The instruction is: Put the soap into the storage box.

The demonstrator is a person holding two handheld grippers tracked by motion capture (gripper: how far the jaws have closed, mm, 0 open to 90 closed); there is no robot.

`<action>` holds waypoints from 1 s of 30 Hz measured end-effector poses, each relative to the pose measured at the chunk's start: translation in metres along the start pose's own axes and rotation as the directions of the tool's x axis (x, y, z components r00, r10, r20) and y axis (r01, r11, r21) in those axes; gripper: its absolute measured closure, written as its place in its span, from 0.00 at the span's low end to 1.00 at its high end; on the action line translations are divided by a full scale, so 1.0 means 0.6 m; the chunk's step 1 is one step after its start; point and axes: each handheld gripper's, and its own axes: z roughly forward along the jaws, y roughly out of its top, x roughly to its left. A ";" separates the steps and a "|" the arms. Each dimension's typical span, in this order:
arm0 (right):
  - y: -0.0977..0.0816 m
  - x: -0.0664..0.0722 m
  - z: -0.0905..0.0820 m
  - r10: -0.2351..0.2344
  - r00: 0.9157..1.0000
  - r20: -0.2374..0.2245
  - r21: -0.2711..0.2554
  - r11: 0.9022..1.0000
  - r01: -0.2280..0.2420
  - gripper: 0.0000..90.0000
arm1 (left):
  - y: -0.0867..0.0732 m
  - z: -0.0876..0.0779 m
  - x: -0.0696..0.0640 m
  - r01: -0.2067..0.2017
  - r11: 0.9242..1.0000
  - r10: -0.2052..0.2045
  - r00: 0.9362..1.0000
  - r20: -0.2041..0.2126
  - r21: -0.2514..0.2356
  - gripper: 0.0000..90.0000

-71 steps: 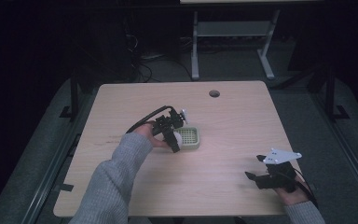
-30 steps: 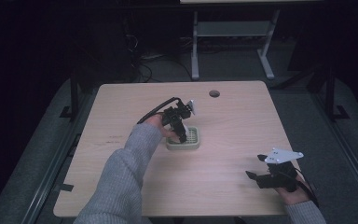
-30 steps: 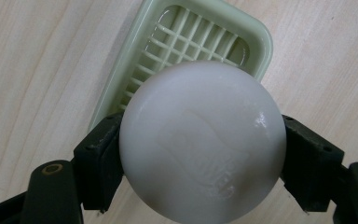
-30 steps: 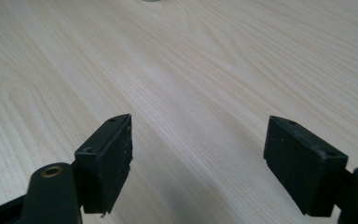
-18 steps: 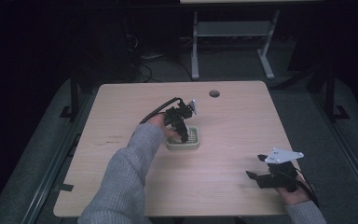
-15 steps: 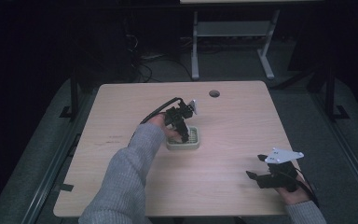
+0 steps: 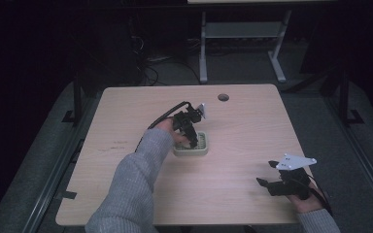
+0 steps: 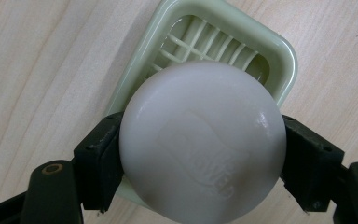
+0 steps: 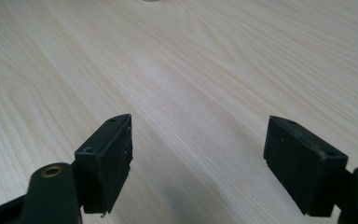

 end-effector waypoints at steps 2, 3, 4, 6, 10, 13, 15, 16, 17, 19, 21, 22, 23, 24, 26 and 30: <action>0.000 0.000 0.000 -0.001 1.000 -0.001 0.001 1.000 0.001 0.26 | 0.001 0.001 0.001 0.005 1.000 -0.005 1.000 -0.001 0.000 0.26; 0.000 0.000 0.000 -0.002 1.000 -0.002 0.000 1.000 0.002 0.26 | 0.001 0.002 0.001 0.009 1.000 -0.009 1.000 0.002 0.001 0.26; 0.000 0.000 0.000 0.000 1.000 0.000 -0.001 1.000 0.000 0.26 | 0.001 0.003 0.002 0.012 1.000 -0.012 1.000 0.002 -0.003 0.26; 0.000 -0.001 0.000 -0.001 1.000 0.001 -0.003 1.000 0.001 0.26 | 0.002 0.004 0.003 0.017 1.000 -0.017 1.000 0.000 0.003 0.26; 0.000 0.000 0.000 -0.001 1.000 0.000 -0.003 1.000 0.001 0.26 | 0.003 0.005 0.004 0.022 1.000 -0.022 1.000 0.003 0.006 0.26; 0.000 0.000 0.000 -0.001 1.000 -0.001 -0.001 1.000 0.001 0.26 | 0.003 0.007 0.006 0.027 1.000 -0.027 1.000 0.008 0.006 0.26; 0.000 0.000 0.000 -0.001 1.000 0.000 -0.004 1.000 0.001 0.26 | 0.004 0.008 0.007 0.024 1.000 -0.024 1.000 0.008 0.012 0.26; 0.000 -0.001 0.000 -0.001 1.000 0.000 -0.003 1.000 0.001 0.26 | 0.004 0.009 0.007 0.026 1.000 -0.026 1.000 0.008 0.011 0.26; 0.000 -0.001 0.000 0.000 1.000 0.000 -0.002 1.000 0.000 0.26 | 0.004 0.010 0.007 0.030 0.999 -0.030 1.000 0.008 0.012 0.26; 0.000 -0.001 0.000 -0.001 1.000 0.000 -0.002 1.000 0.001 0.26 | 0.004 0.011 0.007 0.036 0.999 -0.036 0.999 0.006 0.012 0.26; 0.000 -0.001 0.000 -0.002 1.000 0.000 -0.004 1.000 0.002 0.26 | 0.005 0.012 0.007 0.034 0.999 -0.034 0.999 0.009 0.013 0.26; 0.000 -0.001 0.000 -0.002 1.000 0.000 -0.004 1.000 0.002 0.26 | 0.005 0.012 0.007 0.033 0.999 -0.033 0.999 0.009 0.013 0.26; 0.000 -0.001 0.000 -0.001 1.000 0.000 -0.004 1.000 0.001 0.26 | 0.006 0.013 0.007 0.033 0.999 -0.033 0.999 0.008 0.015 0.26; 0.000 -0.001 0.000 -0.001 1.000 0.000 -0.003 1.000 0.001 0.26 | 0.006 0.013 0.007 0.031 0.999 -0.031 0.999 0.008 0.017 0.26; 0.000 -0.001 0.000 -0.001 1.000 -0.001 -0.002 1.000 0.001 0.26 | 0.007 0.014 0.006 0.034 0.999 -0.035 0.999 0.010 0.018 0.26; 0.000 -0.001 -0.001 -0.002 1.000 -0.001 -0.004 1.000 0.002 0.26 | 0.007 0.015 0.008 0.036 0.999 -0.037 0.999 0.008 0.016 0.26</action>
